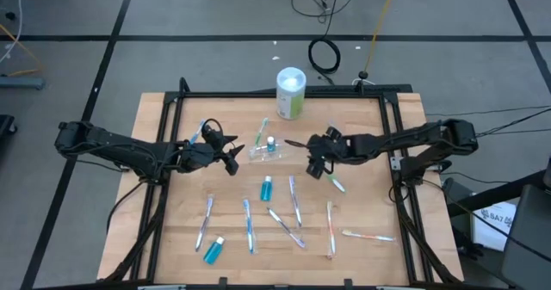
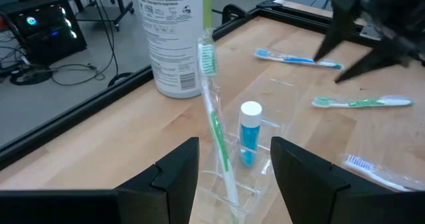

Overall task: Pick & Place toothbrushing station
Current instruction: Put the green toothbrush into the transparent organizer

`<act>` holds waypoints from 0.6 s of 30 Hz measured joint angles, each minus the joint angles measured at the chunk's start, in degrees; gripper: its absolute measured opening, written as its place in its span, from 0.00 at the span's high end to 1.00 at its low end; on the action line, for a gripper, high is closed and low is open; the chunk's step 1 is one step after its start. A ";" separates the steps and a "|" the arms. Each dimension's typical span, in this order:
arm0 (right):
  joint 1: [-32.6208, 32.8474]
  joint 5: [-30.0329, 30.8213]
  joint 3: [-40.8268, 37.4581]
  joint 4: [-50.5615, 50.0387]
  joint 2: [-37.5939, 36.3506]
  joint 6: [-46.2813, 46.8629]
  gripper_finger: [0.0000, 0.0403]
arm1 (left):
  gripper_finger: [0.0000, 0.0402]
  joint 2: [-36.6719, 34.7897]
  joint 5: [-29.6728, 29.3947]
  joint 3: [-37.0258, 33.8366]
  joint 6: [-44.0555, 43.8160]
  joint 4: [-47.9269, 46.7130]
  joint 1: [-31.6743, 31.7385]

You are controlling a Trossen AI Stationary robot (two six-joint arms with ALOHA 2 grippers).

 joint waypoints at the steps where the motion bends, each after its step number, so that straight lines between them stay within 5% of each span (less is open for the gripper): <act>1: 0.02 -2.00 -1.34 1.42 0.00 0.21 0.48 | 0.52 0.00 0.01 0.00 -0.01 0.00 0.00; 7: -0.09 -3.50 -9.16 10.87 0.00 1.25 0.48 | 0.52 -0.01 0.03 0.02 -0.17 0.02 0.00; 18: -0.59 -3.41 -15.70 13.67 0.00 5.40 0.48 | 0.52 -0.01 0.03 0.00 -0.17 0.04 0.00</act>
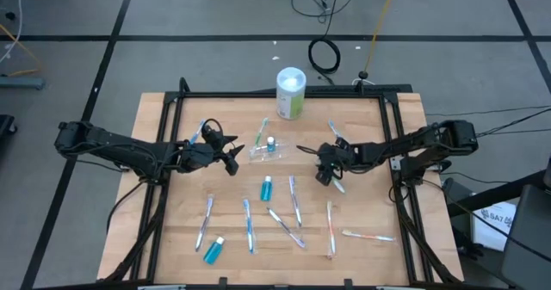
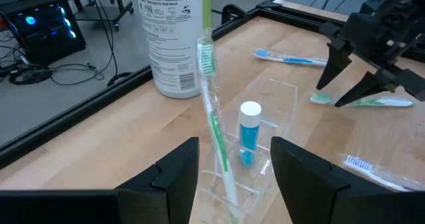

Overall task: Pick & Place toothbrushing station
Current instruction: Put the green toothbrush into the transparent organizer

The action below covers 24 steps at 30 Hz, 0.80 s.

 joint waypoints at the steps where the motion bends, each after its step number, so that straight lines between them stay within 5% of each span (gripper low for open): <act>1: 0.00 0.00 -0.56 0.39 0.00 0.51 0.48 | 0.52 0.02 0.00 0.01 0.00 -0.01 0.00; 7: 0.00 0.00 -5.22 11.14 0.00 0.37 0.48 | 0.52 0.00 0.00 0.02 0.00 0.00 0.00; 14: -0.10 0.38 -7.81 12.30 -0.15 0.25 0.51 | 0.52 0.00 -0.02 0.00 0.02 0.00 0.02; 24: -0.44 0.53 -8.08 13.77 -0.08 0.22 0.76 | 0.52 0.02 -0.02 0.02 0.02 0.00 0.02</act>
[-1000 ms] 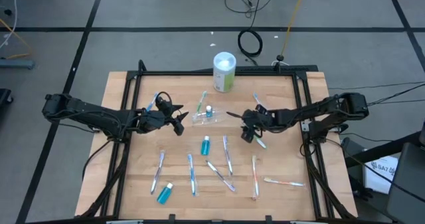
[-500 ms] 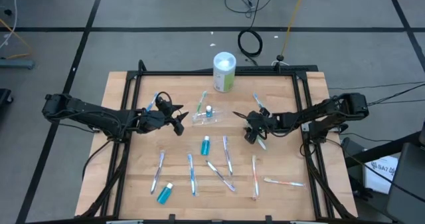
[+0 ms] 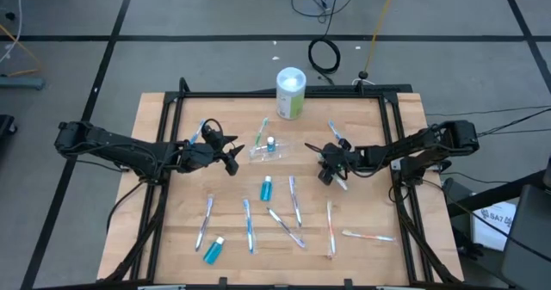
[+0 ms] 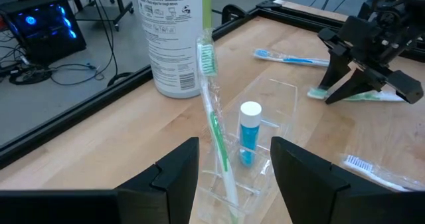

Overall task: Pick & Place toothbrushing station
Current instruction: Put the green toothbrush into the transparent organizer

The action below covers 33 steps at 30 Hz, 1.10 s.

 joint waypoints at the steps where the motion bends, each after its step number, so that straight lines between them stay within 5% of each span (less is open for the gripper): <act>1: -0.14 -0.08 -0.01 0.09 0.01 0.02 0.79 | 0.52 -0.01 0.00 0.00 0.00 0.00 -0.01; 10: -0.96 -2.29 -0.18 11.20 0.17 0.75 0.98 | 0.52 0.00 -0.02 0.00 0.02 0.02 -0.01; 33: -0.94 -16.13 -0.08 57.00 0.14 -7.68 0.96 | 0.52 0.00 -0.02 -0.02 0.02 0.09 -0.02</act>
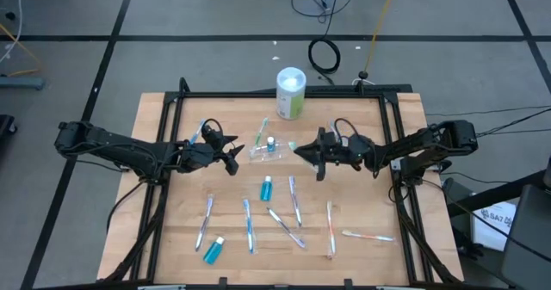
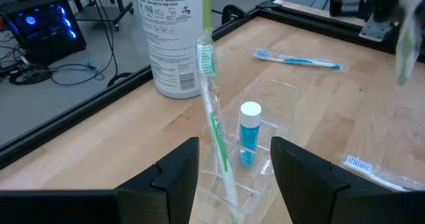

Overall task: Pick & Place toothbrushing station
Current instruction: Put the green toothbrush into the transparent organizer

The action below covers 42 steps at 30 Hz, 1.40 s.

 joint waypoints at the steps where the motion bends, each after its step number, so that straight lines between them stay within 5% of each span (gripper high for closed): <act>1: 0.00 0.02 0.03 1.85 0.00 -0.77 0.96 | 0.52 0.00 0.00 0.00 0.00 0.12 0.00; 14: 0.02 0.60 10.44 5.24 1.56 -15.76 0.97 | 0.52 -0.02 -0.02 0.02 1.78 4.55 0.01; 23: -1.14 0.89 16.14 8.85 9.76 -25.04 0.98 | 0.52 -0.02 -0.04 0.02 3.78 7.33 0.01; 34: -6.29 0.97 22.32 23.39 26.01 -20.37 0.98 | 0.52 -0.02 -0.04 0.02 5.84 7.50 0.00; 42: -8.55 3.92 23.00 23.23 29.75 -16.10 0.98 | 0.52 -0.02 0.00 0.02 6.68 7.36 0.00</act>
